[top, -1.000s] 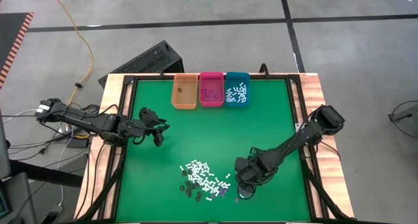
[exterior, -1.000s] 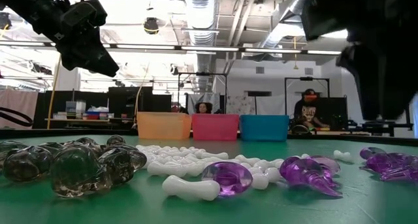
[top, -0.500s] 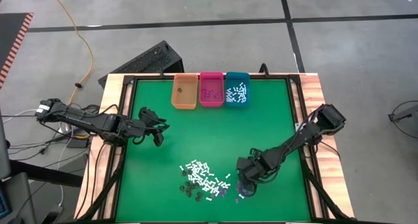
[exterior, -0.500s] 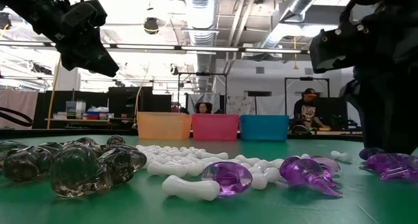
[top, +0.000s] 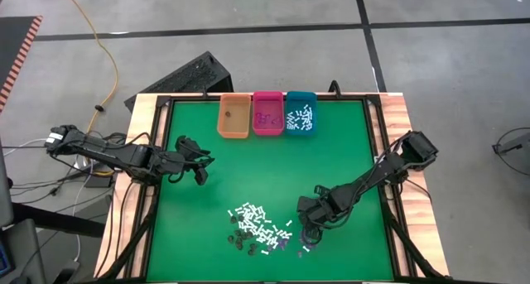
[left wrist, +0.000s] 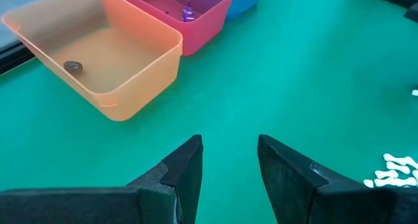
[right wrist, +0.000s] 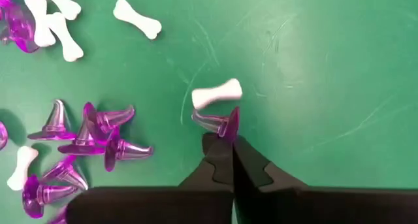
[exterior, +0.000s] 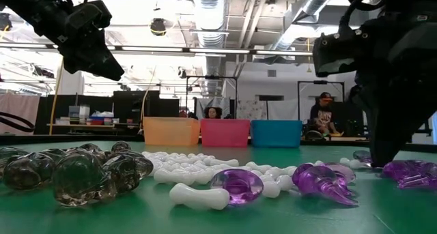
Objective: Sort Halloween decoration
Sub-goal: Put the violet witch hat toy into the red bin
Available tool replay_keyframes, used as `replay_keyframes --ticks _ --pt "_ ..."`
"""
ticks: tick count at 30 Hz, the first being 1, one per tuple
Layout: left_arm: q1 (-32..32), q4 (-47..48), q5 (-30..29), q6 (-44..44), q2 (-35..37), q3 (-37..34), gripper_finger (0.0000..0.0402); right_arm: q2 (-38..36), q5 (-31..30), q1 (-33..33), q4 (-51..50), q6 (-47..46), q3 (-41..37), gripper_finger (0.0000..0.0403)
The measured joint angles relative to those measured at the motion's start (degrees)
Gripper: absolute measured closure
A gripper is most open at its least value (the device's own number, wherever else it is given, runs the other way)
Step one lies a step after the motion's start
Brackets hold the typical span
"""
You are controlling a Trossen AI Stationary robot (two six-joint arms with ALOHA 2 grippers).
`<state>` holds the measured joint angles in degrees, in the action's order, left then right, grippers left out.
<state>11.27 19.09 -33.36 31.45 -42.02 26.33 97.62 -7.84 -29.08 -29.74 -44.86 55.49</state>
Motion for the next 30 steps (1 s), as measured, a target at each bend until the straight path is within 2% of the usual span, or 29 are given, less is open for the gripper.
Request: replay_keyframes --ticks 4,8,14,23,30 --pt "0.02 0.09 -0.02 -0.16 0.0 0.0 0.0264 0.13 0.01 0.61 2.45 -0.07 0.05 0.0383" --pt "0.0 0.94 -0.02 -0.18 0.02 0.0 0.0264 0.24 0.32 2.5 -0.07 1.36 2.14 0.0387" --pt "0.02 1.31 -0.02 -0.39 0.0 0.0 0.0264 0.24 0.35 8.05 -5.31 10.44 8.19 0.0387" --pt "0.02 1.27 -0.02 -0.97 0.0 0.0 0.0264 0.22 0.31 25.22 -3.03 30.06 15.94 0.0387" --pt "0.02 1.2 -0.02 -0.78 0.0 0.0 0.0264 0.22 0.28 40.55 7.97 38.39 18.2 0.0386"
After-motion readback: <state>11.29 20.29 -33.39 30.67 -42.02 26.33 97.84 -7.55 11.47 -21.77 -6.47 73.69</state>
